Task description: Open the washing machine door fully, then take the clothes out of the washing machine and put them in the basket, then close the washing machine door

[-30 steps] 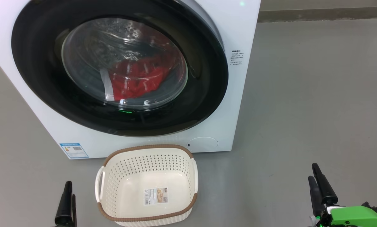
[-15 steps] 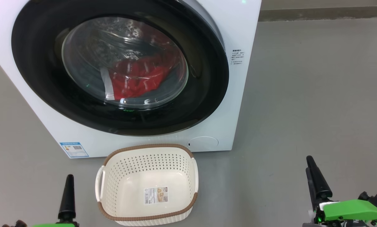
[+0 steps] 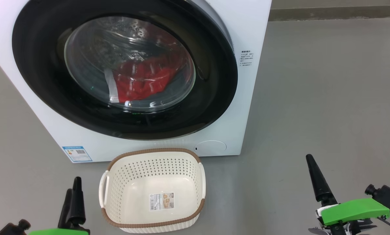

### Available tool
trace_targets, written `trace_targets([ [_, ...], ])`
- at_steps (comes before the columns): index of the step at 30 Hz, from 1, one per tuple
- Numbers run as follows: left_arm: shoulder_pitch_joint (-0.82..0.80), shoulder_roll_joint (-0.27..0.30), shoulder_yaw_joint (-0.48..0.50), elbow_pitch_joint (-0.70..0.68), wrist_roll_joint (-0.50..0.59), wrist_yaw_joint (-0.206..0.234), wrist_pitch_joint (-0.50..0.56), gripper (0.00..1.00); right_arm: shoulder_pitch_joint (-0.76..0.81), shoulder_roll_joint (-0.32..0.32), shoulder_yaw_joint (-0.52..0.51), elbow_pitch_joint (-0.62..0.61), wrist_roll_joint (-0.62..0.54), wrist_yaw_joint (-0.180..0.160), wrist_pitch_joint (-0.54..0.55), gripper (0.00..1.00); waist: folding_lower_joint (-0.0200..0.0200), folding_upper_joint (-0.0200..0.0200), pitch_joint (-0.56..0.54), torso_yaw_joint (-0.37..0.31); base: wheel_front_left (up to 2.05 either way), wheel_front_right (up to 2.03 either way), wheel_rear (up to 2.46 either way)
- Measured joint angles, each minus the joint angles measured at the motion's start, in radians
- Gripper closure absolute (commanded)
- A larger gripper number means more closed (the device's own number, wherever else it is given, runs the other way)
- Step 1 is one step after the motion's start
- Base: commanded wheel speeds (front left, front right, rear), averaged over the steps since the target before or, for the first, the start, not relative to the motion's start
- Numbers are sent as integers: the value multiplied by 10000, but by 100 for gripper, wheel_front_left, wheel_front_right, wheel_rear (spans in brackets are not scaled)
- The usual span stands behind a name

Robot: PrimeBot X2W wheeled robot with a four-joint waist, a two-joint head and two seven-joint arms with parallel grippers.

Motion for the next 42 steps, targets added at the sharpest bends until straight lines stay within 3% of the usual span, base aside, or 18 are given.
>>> trace_targets([
  [11,0,29,-56,-25,2088,0,-295,0,-156,-268,499,-13,-2380,0,-313,0,0,0,-1,31,0,0,0],
  [25,-3,35,-77,-86,4381,90,-721,0,-254,-221,389,253,-4980,0,-711,0,0,0,-6,116,0,0,0],
  [42,-4,94,-364,-278,6395,163,-1183,0,-472,-192,384,706,-7181,0,-1181,0,0,0,-23,164,0,0,0],
])
